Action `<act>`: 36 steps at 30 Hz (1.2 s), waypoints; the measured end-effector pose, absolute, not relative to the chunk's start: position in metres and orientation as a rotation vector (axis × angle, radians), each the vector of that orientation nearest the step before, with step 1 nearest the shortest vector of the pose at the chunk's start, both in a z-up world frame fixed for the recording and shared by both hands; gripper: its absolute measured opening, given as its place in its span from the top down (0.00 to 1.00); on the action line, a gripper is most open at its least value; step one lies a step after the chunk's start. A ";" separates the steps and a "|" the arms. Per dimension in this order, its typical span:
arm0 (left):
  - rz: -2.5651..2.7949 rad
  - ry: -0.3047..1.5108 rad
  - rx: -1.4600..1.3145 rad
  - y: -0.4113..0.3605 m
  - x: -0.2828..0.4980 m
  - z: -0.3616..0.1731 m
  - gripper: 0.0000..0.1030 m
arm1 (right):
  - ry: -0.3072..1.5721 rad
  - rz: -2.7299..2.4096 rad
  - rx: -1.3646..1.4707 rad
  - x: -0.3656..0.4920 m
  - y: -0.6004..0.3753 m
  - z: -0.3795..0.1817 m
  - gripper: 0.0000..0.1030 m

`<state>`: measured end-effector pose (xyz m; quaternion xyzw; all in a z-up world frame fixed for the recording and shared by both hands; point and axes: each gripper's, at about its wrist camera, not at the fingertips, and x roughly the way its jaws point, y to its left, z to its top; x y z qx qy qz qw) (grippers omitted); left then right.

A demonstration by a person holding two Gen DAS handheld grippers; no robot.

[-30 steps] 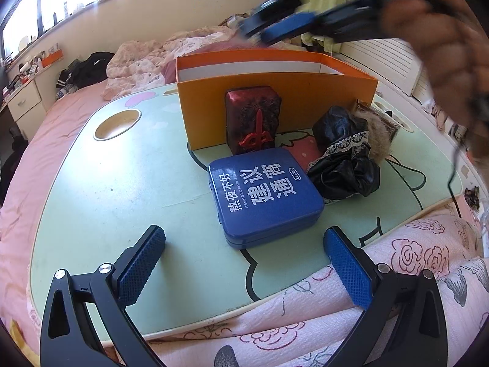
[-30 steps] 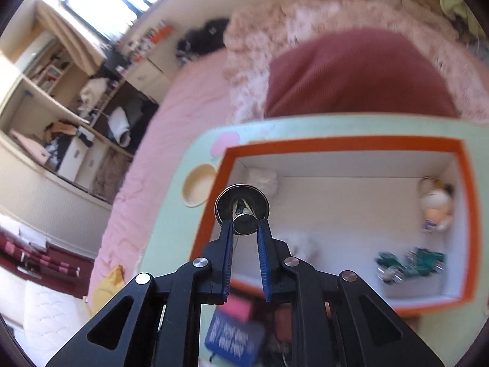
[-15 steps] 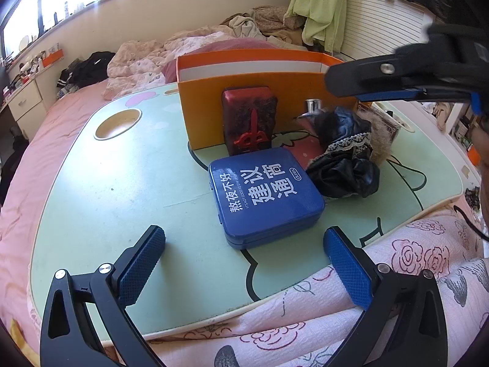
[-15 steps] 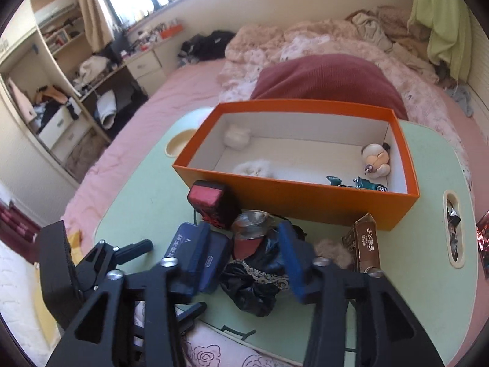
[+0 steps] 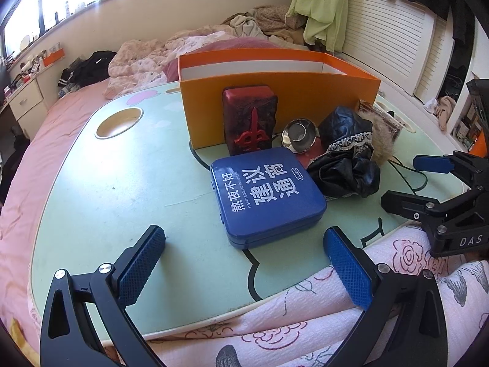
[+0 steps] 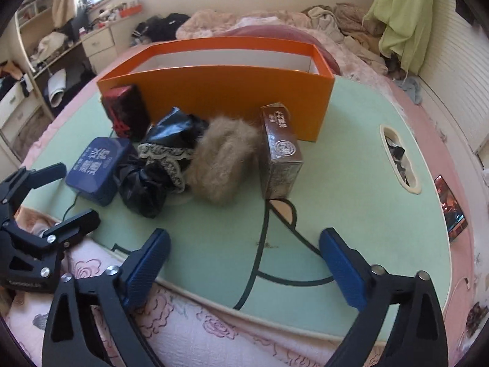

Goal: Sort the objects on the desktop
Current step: 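Set the silver tin on the table beside the black pouch with the right tool, then reach the left tool into the orange box toward the clear plastic bag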

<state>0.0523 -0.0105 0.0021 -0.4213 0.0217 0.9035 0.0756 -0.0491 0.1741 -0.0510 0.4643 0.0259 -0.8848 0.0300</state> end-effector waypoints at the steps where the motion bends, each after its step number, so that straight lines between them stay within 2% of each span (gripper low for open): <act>1: 2.710 0.064 -1.263 -0.010 0.053 0.002 0.00 | 0.082 -2.727 1.429 -0.048 0.174 -0.052 0.01; 36: 2.711 0.064 -1.264 -0.011 0.054 0.003 0.00 | 0.065 -2.735 1.433 -0.045 0.177 -0.051 0.00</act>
